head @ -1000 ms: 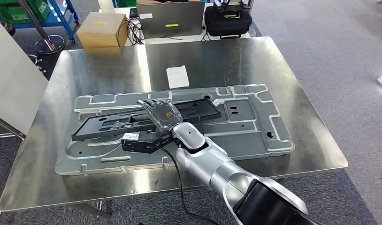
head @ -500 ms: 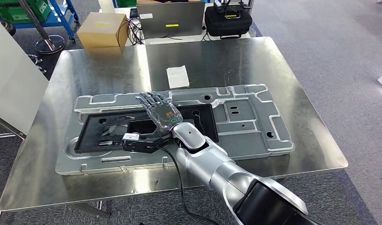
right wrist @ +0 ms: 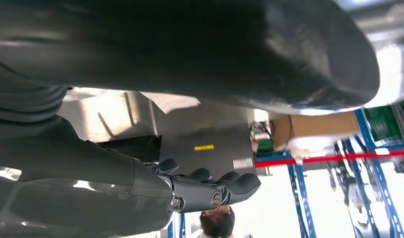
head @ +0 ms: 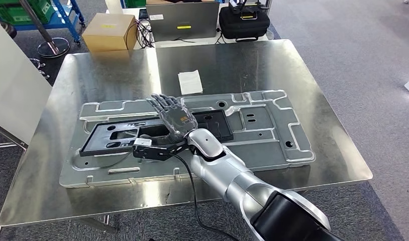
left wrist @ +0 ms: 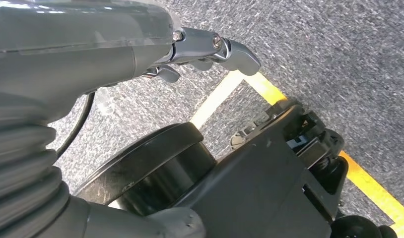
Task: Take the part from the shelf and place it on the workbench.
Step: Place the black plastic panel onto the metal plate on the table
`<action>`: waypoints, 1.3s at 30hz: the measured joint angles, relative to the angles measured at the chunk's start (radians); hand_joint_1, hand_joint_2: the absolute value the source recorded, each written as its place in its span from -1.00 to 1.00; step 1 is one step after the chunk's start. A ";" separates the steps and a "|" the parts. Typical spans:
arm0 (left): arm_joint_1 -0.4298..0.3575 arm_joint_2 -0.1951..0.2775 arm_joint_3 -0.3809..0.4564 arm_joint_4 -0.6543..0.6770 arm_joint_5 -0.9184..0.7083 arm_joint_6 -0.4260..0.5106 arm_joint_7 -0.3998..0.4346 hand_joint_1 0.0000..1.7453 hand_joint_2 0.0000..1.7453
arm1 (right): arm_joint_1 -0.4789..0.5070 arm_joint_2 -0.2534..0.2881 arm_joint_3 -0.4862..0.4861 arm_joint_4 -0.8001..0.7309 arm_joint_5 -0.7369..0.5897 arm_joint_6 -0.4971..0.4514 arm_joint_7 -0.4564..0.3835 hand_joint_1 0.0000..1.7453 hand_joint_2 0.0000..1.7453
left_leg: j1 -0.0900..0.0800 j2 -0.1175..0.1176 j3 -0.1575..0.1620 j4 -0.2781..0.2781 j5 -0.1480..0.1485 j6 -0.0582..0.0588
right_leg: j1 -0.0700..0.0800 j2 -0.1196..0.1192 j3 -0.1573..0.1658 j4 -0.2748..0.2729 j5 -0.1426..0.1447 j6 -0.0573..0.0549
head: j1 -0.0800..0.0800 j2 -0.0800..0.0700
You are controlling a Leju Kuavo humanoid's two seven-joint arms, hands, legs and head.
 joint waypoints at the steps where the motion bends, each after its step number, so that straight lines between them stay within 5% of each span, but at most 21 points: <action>1: 0.001 0.000 0.000 0.000 0.009 0.001 -0.008 -1.00 -1.00 | 0.000 -0.001 -0.016 -0.020 -0.012 -0.001 -0.014 -1.00 -1.00 | 0.000 0.000 0.000 0.000 0.000 0.000 | 0.000 0.000 0.000 0.000 0.000 0.000 | 0.000 0.000; 12: 0.008 0.002 0.028 0.000 0.091 0.002 -0.090 -1.00 -1.00 | 0.058 -0.025 -0.068 -0.408 -0.087 0.054 -0.054 -1.00 -1.00 | -0.003 0.000 -0.001 0.002 -0.002 0.002 | -0.006 0.000 0.001 -0.004 0.001 0.004 | 0.000 0.000; 18: 0.012 0.003 0.034 0.000 0.098 0.004 -0.086 -1.00 -1.00 | 0.090 -0.043 -0.068 -0.525 -0.128 0.060 -0.075 -1.00 -1.00 | -0.002 0.003 0.000 -0.006 0.005 0.018 | -0.008 0.000 -0.002 0.007 -0.008 0.016 | 0.000 0.000; 22: 0.014 0.003 0.035 0.000 0.103 0.011 -0.079 -1.00 -1.00 | 0.104 -0.055 -0.067 -0.552 -0.133 0.066 -0.071 -1.00 -1.00 | -0.002 0.007 -0.005 -0.014 0.014 0.030 | -0.003 0.000 -0.106 0.222 -0.122 0.010 | 0.003 0.000; 23: 0.015 0.004 0.035 0.000 0.105 0.014 -0.077 -1.00 -1.00 | 0.111 -0.059 -0.067 -0.553 -0.134 0.065 -0.069 -1.00 -1.00 | -0.005 0.007 -0.007 -0.013 0.016 0.030 | -0.001 0.000 -0.131 0.269 -0.132 0.007 | 0.003 0.000; 25: 0.017 0.004 0.035 0.000 0.109 0.020 -0.073 -1.00 -1.00 | 0.123 -0.067 -0.066 -0.553 -0.136 0.064 -0.066 -1.00 -1.00 | -0.011 0.007 -0.011 -0.012 0.019 0.031 | 0.006 0.000 -0.129 0.257 -0.094 -0.007 | 0.004 0.000; 27: 0.018 0.004 0.035 0.000 0.110 0.026 -0.068 -1.00 -1.00 | 0.126 -0.070 -0.065 -0.553 -0.136 0.064 -0.065 -1.00 -1.00 | -0.018 0.006 -0.013 -0.011 0.024 0.029 | 0.018 0.000 -0.068 0.127 -0.024 -0.034 | 0.002 0.000; 29: 0.018 0.003 0.035 0.000 0.111 0.032 -0.063 -1.00 -1.00 | 0.127 -0.071 -0.064 -0.552 -0.135 0.063 -0.065 -1.00 -1.00 | -0.018 0.007 -0.016 -0.011 0.031 0.023 | 0.029 -0.005 -0.024 0.030 0.014 -0.053 | -0.001 0.000; 33: 0.018 0.006 0.035 0.000 0.113 0.036 -0.057 -1.00 -1.00 | 0.129 -0.074 -0.062 -0.551 -0.132 0.062 -0.064 -1.00 -1.00 | -0.013 0.008 -0.027 -0.011 0.037 -0.001 | 0.026 -0.010 -0.022 -0.013 0.043 -0.058 | 0.000 0.000; 35: 0.018 0.009 0.035 0.000 0.113 0.036 -0.055 -1.00 -1.00 | 0.128 -0.073 -0.058 -0.551 -0.130 0.062 -0.063 -1.00 -1.00 | -0.008 0.007 -0.053 0.051 -0.021 -0.018 | 0.014 -0.013 -0.030 -0.031 0.067 -0.060 | -0.003 0.000; 37: 0.018 0.010 0.035 0.000 0.113 0.036 -0.052 -1.00 -1.00 | 0.130 -0.074 -0.053 -0.548 -0.128 0.062 -0.063 -1.00 -1.00 | 0.008 0.007 -0.095 0.182 -0.108 -0.040 | 0.010 -0.014 -0.049 -0.033 0.083 -0.057 | -0.007 0.000; 39: 0.019 0.012 0.035 0.000 0.113 0.037 -0.051 -1.00 -1.00 | 0.136 -0.074 -0.049 -0.545 -0.127 0.062 -0.062 -1.00 -1.00 | 0.026 0.008 -0.105 0.259 -0.137 -0.060 | 0.003 -0.015 -0.070 -0.029 0.096 -0.049 | -0.008 0.000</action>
